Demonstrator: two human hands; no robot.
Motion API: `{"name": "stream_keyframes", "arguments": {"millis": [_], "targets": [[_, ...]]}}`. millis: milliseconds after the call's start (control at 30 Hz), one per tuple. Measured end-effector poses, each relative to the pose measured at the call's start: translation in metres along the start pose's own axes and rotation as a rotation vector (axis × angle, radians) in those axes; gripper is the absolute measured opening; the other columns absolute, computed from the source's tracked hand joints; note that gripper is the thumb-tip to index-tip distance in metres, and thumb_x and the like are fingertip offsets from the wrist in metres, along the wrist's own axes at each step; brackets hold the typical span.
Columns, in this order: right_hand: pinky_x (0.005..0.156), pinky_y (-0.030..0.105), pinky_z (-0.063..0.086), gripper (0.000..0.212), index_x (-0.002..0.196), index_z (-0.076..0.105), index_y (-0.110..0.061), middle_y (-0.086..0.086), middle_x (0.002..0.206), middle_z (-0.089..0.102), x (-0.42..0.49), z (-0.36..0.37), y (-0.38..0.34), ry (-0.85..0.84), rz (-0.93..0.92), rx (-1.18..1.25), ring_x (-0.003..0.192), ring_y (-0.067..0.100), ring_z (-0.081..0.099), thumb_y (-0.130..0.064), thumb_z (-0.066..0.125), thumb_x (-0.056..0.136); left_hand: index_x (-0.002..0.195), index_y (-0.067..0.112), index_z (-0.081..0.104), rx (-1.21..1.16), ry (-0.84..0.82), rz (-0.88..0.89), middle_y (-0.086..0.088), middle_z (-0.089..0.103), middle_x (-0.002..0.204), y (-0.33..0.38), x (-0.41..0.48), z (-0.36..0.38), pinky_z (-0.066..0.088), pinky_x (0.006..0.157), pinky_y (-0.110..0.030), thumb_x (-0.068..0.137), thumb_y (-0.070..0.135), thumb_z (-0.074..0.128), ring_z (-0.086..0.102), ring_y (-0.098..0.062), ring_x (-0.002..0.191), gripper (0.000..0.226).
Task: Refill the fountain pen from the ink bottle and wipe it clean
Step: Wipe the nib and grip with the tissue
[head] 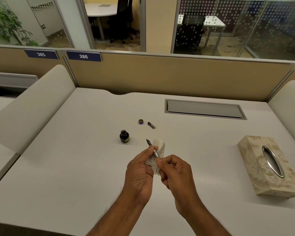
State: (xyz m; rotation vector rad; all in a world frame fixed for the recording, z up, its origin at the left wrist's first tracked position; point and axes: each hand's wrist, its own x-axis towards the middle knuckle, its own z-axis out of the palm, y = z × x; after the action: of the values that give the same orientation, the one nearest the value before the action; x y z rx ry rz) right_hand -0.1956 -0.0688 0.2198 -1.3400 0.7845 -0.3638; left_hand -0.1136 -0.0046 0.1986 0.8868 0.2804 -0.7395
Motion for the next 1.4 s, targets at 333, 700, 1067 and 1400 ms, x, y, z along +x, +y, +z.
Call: {"name": "stream_keyframes", "arguments": {"millis": [333, 700, 1067, 1400], "targets": [[0.046, 0.022, 0.03, 0.026, 0.074, 0.061, -0.009, 0.005, 0.058, 0.053, 0.007, 0.0, 0.001, -0.044, 0.108, 0.071, 0.048, 0.012, 0.037, -0.023, 0.066, 0.095, 0.103, -0.003, 0.076, 0.017, 0.019, 0.007, -0.021, 0.075, 0.118, -0.001, 0.007, -0.002, 0.054, 0.097, -0.039, 0.092, 0.007, 0.066, 0.07, -0.033, 0.116, 0.018], [0.051, 0.017, 0.044, 0.023, 0.089, 0.067, -0.011, 0.01, 0.071, 0.073, 0.022, 0.013, 0.016, -0.039, -0.057, -0.073, 0.051, 0.016, 0.054, -0.032, 0.062, 0.097, 0.114, 0.003, 0.075, 0.084, -0.004, 0.012, -0.013, 0.076, 0.119, 0.006, 0.021, -0.008, 0.053, 0.087, -0.04, 0.094, 0.03, 0.066, 0.07, -0.028, 0.11, 0.035], [0.051, 0.019, 0.046, 0.019, 0.092, 0.061, -0.014, 0.002, 0.074, 0.074, 0.053, 0.028, 0.042, 0.106, -0.098, -0.088, 0.052, 0.014, 0.055, -0.032, 0.058, 0.1, 0.104, 0.005, 0.077, 0.099, 0.176, 0.083, -0.012, 0.077, 0.116, 0.008, 0.062, -0.033, 0.052, 0.101, -0.038, 0.088, -0.004, 0.067, 0.07, -0.024, 0.11, 0.021], [0.069, 0.039, 0.054, 0.014, 0.081, 0.064, -0.023, -0.006, 0.082, 0.063, 0.13, 0.042, 0.124, 0.418, -0.153, -0.444, 0.074, 0.012, 0.058, -0.027, 0.066, 0.094, 0.1, 0.007, 0.077, 0.077, 0.234, 0.066, -0.001, 0.081, 0.099, 0.012, 0.099, -0.057, 0.054, 0.09, -0.027, 0.087, -0.006, 0.068, 0.075, -0.012, 0.095, 0.021]]}}
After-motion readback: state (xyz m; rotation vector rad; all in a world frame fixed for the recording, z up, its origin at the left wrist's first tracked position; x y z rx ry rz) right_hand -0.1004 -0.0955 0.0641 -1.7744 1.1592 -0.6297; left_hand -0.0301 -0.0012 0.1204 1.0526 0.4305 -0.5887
